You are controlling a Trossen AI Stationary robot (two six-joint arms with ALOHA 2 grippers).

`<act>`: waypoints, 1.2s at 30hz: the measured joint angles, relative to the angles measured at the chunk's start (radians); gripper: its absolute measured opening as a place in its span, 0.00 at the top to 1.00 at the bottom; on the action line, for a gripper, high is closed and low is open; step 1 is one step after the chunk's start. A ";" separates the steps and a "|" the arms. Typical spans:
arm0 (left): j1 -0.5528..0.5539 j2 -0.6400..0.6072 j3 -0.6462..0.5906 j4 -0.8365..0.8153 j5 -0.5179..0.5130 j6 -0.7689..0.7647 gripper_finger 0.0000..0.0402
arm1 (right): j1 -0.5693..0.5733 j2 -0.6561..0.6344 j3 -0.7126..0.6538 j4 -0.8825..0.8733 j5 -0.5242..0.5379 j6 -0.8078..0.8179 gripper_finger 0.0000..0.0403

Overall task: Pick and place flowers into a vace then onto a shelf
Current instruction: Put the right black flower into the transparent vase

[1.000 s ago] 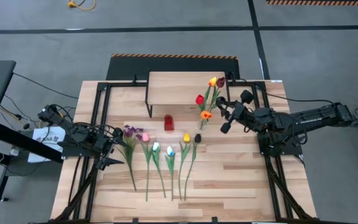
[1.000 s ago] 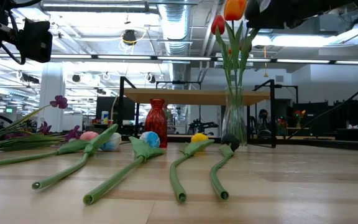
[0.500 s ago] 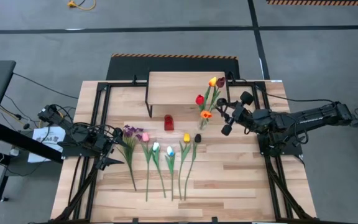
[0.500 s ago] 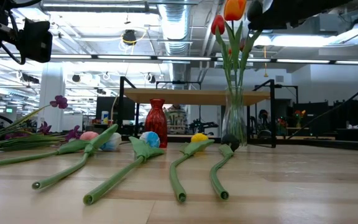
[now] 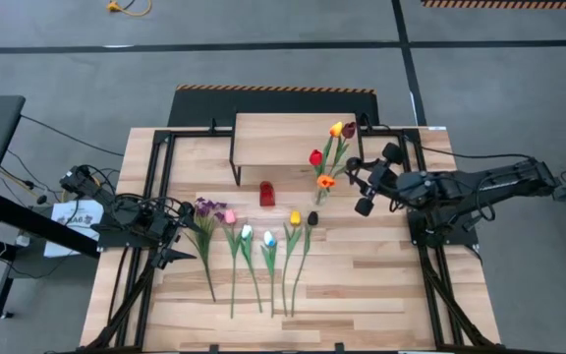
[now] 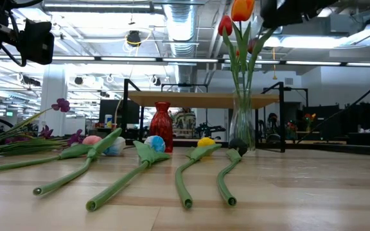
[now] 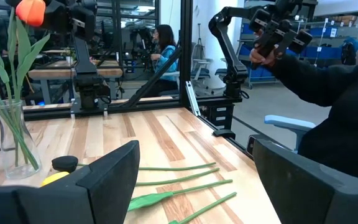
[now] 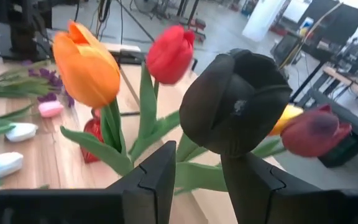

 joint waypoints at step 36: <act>0.000 0.000 0.000 0.000 0.000 0.000 0.25 | 0.026 0.027 0.104 -0.214 0.049 0.088 0.67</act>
